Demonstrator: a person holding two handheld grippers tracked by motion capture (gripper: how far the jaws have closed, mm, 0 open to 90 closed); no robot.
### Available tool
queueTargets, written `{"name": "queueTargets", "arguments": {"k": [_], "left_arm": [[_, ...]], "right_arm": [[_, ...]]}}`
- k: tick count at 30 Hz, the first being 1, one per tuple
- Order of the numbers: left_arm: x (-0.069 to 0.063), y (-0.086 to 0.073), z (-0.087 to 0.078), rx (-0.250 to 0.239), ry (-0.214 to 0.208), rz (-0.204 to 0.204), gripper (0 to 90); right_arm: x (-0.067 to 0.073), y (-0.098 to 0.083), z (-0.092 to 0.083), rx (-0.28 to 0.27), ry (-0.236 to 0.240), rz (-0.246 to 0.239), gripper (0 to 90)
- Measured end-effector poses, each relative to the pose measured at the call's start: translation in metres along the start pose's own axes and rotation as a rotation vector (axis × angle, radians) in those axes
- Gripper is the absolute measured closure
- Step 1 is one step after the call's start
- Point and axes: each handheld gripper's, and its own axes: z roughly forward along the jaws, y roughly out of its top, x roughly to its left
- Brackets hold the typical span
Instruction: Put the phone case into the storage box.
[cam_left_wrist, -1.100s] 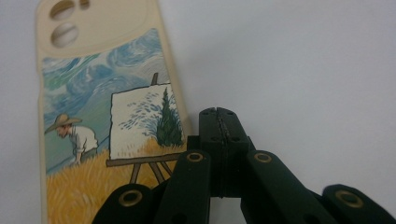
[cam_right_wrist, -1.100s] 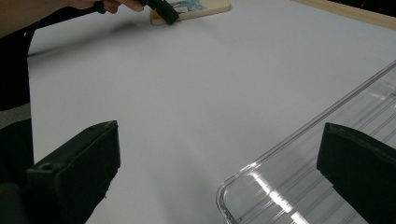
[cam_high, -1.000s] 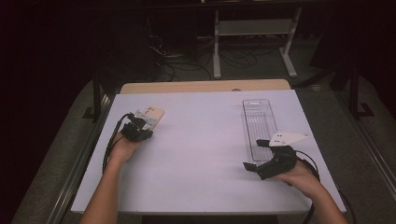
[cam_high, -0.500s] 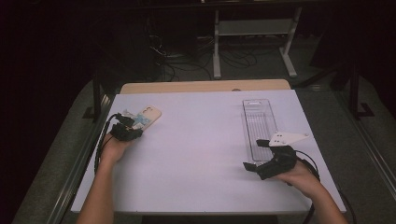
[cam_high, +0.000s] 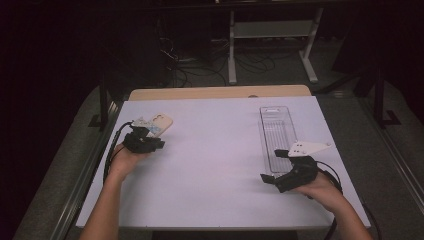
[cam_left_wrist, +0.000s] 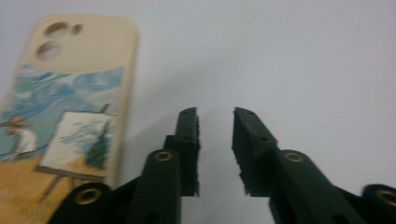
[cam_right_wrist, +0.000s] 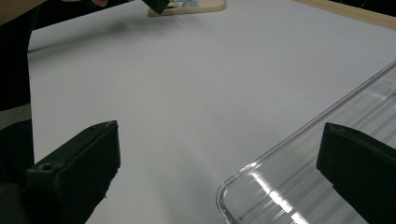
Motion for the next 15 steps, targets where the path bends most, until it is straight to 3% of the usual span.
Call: {"name": "queueTargets", "arguments": {"k": [2, 4, 11, 14, 15], "left_arm": [[-0.008, -0.001, -0.006, -0.033, -0.053, -0.011, 59.9], [-0.013, -0.001, -0.011, -0.044, -0.074, -0.001, 55.6], [-0.029, -0.001, -0.023, -0.096, -0.126, 0.009, 45.5], [-0.035, -0.003, -0.027, -0.122, -0.15, 0.035, 42.3], [-0.038, -0.004, -0.028, -0.125, -0.155, 0.023, 40.9]], "right_arm": [[0.0, 0.0, 0.0, 0.002, -0.001, 0.0, 0.0], [0.0, 0.0, 0.0, 0.001, -0.001, -0.001, 0.0], [0.0, 0.0, 0.0, 0.001, 0.0, 0.001, 0.0], [0.0, 0.0, 0.0, 0.0, 0.0, 0.001, 0.0], [0.0, 0.0, 0.0, 0.0, 0.0, 0.001, 0.0]]}}
